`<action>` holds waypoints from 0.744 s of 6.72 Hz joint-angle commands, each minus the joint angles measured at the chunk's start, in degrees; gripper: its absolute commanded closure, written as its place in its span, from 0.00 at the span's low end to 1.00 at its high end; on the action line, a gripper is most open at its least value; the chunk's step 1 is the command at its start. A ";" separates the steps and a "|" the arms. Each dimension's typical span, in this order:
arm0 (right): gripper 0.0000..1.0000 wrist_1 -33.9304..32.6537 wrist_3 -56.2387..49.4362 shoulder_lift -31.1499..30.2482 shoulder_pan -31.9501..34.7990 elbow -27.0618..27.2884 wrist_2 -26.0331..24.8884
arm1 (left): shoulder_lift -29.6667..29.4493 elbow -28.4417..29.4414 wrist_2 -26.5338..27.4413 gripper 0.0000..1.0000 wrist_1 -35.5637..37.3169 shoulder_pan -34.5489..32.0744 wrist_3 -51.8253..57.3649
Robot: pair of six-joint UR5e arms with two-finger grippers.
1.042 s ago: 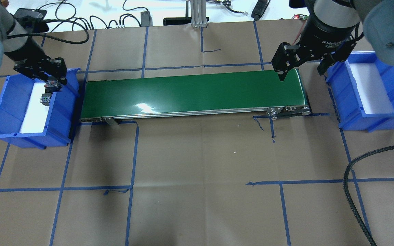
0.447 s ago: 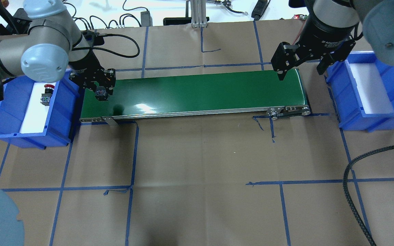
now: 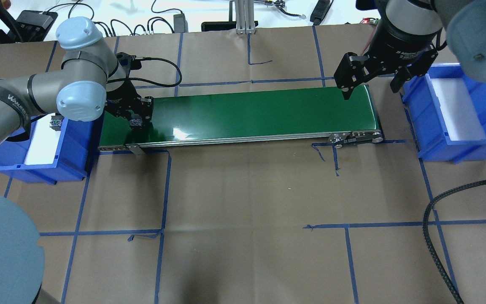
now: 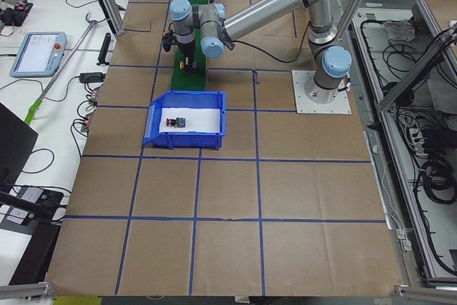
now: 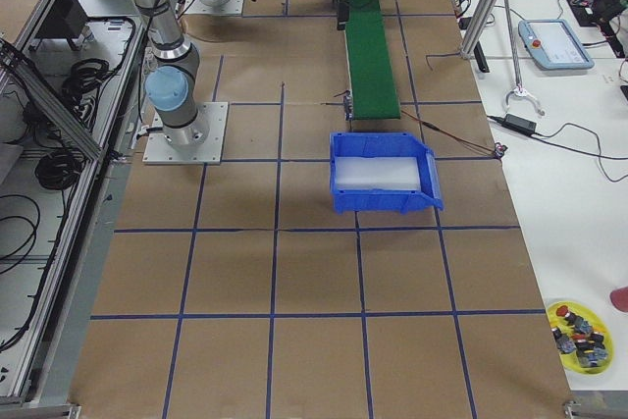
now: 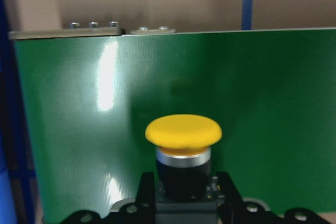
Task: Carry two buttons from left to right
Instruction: 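Carry the yellow button over and lower it onto the conveyor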
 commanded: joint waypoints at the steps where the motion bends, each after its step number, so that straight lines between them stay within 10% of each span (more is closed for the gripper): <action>1: 0.00 -0.12 0.00 0.00 0.00 0.02 0.00 | -0.26 -0.18 0.20 0.23 1.32 -0.04 0.19; 2: 0.00 -0.12 0.00 0.00 0.00 0.02 0.00 | -0.08 -0.01 0.03 0.00 1.93 0.04 0.02; 5: 0.00 -0.12 0.00 0.00 0.00 0.02 0.00 | 4.20 1.84 0.47 0.00 0.28 0.04 0.02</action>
